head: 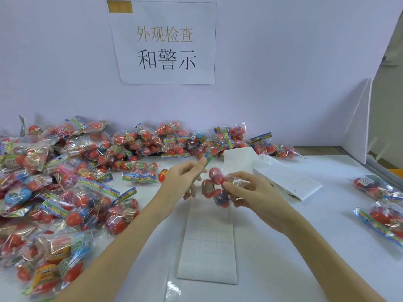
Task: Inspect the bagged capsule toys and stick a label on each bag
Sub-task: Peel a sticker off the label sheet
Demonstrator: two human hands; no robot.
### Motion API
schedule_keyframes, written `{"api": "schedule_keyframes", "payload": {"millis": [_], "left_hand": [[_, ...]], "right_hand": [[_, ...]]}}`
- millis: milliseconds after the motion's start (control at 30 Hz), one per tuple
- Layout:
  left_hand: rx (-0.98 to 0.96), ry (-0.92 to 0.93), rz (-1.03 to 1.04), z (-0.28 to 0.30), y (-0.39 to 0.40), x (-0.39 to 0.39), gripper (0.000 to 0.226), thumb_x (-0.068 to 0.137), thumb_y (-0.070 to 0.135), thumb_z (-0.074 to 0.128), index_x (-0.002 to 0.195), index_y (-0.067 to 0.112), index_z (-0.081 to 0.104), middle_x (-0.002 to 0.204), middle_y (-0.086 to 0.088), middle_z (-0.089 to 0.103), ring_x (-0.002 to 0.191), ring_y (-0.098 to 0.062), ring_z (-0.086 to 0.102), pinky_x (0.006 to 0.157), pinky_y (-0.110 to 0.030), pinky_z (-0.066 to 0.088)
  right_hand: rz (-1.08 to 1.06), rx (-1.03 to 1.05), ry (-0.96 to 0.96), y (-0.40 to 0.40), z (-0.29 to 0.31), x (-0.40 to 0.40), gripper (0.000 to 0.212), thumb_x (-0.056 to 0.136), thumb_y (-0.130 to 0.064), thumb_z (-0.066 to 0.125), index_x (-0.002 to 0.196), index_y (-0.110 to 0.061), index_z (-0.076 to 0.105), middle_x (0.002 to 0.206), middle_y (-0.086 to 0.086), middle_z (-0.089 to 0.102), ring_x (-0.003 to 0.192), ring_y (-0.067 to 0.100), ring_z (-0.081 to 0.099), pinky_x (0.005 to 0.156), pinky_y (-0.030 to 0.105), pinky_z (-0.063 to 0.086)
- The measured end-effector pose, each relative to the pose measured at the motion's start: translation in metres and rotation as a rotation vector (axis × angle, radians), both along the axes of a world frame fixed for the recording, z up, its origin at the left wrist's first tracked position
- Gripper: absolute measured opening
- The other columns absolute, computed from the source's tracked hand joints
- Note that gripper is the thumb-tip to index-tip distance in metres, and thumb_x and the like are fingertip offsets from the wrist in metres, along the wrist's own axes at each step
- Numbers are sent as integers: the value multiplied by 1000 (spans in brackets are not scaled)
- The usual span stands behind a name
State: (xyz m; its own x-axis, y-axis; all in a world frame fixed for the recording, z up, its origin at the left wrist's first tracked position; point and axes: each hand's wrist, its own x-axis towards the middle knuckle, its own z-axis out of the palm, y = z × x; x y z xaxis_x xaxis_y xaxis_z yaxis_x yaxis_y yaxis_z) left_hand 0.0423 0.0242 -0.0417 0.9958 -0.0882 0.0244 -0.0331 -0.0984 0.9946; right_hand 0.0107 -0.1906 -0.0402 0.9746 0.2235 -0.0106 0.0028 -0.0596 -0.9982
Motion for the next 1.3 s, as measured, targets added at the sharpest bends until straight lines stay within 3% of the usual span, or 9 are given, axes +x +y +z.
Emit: {"api": "schedule_keyframes", "payload": {"millis": [133,300,500,633,800,967,1067,1233,1300], "left_hand": [[35,-112,89,-4,-1,1,31,93,42,73,80,15,79,72,5,69,66,-4,59,65,-14,46],[-98,-78,174,-2,-4,1,35,94,41,74,62,26,76,57,8,53,51,-7,44,52,-19,38],[-245,8,-61,0,0,3,54,82,59,72,109,12,78,102,-11,76,81,-28,69,71,-31,57],[-190,-64,-135,-5,-3,1,55,79,41,82,122,10,70,113,-14,77,97,-31,75,82,-35,61],[-287,-125,4,-10,-4,5,23,95,13,73,118,9,68,99,-13,72,82,-28,71,72,-33,60],[-169,-439,238,-9,15,14,54,108,4,48,145,43,44,113,6,66,87,-23,64,79,-44,61],[60,-554,297,-12,18,13,34,107,-1,42,109,24,65,95,3,65,71,-15,56,64,-39,52],[235,-454,302,-19,9,10,32,98,-5,50,93,14,75,106,-6,65,101,-11,53,89,-50,55],[260,-423,220,-18,9,7,24,94,-2,61,103,15,75,123,-16,51,92,8,57,97,-29,53]], "right_hand": [[27,44,9,2,-3,0,42,93,-46,67,101,-7,79,88,11,74,74,16,61,67,26,50],[-12,78,9,3,-6,4,35,105,-32,55,100,-13,84,93,12,78,72,11,65,67,21,54],[-71,265,-14,1,-13,8,36,110,-19,48,113,2,76,109,18,78,101,31,76,92,31,60],[-20,324,-10,-2,-11,9,27,108,-7,51,118,5,72,113,19,77,108,30,75,93,29,60],[28,192,-9,0,-13,5,23,106,-1,52,120,-2,71,109,15,79,100,32,77,82,29,62],[-299,-273,-340,-1,-15,9,27,100,-1,60,108,-20,77,94,-6,79,88,11,73,75,23,58],[-294,-421,-476,-1,-22,11,31,99,-5,65,116,-29,72,114,-19,72,105,-1,65,83,13,51],[-107,-621,-585,1,-35,17,37,99,-10,67,129,-31,69,133,-20,63,127,-3,51,104,17,40],[-133,-674,-575,5,-40,19,30,99,-12,68,122,-29,73,115,-21,68,116,0,55,101,19,40]]}}
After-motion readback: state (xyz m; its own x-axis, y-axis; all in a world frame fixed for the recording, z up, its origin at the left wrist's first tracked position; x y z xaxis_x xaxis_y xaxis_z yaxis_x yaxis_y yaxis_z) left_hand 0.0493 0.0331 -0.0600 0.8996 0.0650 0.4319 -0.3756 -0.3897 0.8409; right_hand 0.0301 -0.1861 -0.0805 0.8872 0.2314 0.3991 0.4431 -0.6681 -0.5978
